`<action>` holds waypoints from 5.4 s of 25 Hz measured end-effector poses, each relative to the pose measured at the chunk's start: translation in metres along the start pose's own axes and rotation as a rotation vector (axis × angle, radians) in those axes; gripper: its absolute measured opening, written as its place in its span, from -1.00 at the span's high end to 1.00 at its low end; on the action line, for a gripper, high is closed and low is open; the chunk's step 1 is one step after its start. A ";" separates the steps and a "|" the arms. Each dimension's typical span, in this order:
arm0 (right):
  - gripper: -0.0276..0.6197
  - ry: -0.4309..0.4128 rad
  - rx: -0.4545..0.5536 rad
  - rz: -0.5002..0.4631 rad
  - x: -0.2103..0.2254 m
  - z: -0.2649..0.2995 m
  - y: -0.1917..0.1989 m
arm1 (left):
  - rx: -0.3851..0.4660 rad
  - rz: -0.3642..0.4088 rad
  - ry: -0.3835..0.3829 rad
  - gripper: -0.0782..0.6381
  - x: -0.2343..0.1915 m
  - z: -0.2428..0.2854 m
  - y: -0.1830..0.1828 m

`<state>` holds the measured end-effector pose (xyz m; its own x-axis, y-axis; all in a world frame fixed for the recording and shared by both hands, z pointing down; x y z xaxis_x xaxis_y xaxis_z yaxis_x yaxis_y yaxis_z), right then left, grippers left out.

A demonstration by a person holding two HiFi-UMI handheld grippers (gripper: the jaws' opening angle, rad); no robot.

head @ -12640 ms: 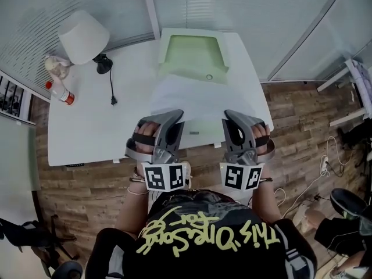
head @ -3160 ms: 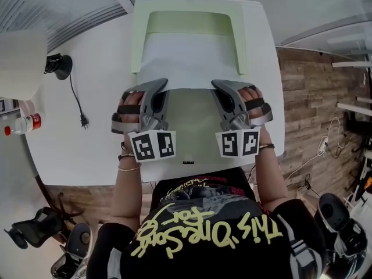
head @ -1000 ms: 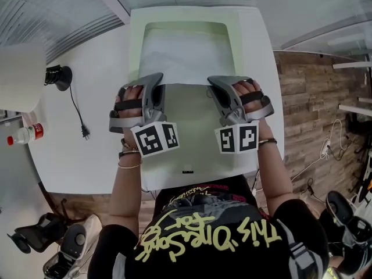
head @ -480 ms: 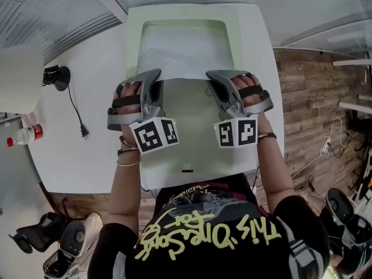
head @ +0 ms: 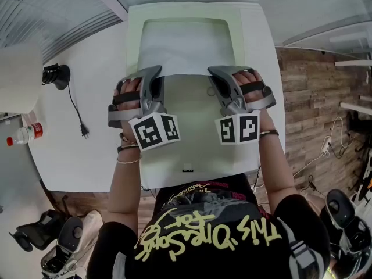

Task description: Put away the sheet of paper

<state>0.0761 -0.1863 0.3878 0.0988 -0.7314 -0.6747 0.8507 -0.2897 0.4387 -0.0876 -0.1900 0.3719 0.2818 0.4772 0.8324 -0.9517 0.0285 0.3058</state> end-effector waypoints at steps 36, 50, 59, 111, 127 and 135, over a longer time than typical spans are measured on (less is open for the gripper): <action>0.89 -0.004 -0.002 -0.002 0.019 0.013 0.008 | -0.020 -0.010 -0.018 0.76 -0.012 0.021 -0.006; 0.89 -0.005 -0.011 -0.042 0.023 0.023 0.008 | -0.036 -0.012 -0.022 0.76 -0.016 0.029 -0.001; 0.89 0.003 -0.031 -0.058 0.031 0.028 0.012 | -0.035 -0.016 -0.024 0.76 -0.019 0.033 -0.003; 0.32 -0.158 -0.080 0.086 0.003 0.028 0.012 | -0.062 -0.105 0.136 0.15 0.008 0.016 0.000; 0.32 -0.110 -0.083 0.130 -0.016 0.008 -0.005 | -0.005 -0.214 0.104 0.15 0.012 -0.012 0.002; 0.32 -0.054 -0.052 0.179 -0.023 -0.004 -0.018 | 0.015 -0.264 0.062 0.15 0.013 -0.028 0.007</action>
<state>0.0608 -0.1618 0.3937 0.2246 -0.8007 -0.5554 0.8477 -0.1206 0.5166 -0.0940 -0.1588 0.3720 0.5111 0.5080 0.6933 -0.8443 0.1460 0.5156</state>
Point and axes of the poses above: the fingertips, and each gripper's own axes: z forward along the fingers, x to its right, y out of its underside, the point moved 10 cm from there along -z, backward along the fingers, and after that the axes turned 8 degrees about -y, right-handed, at the moved point
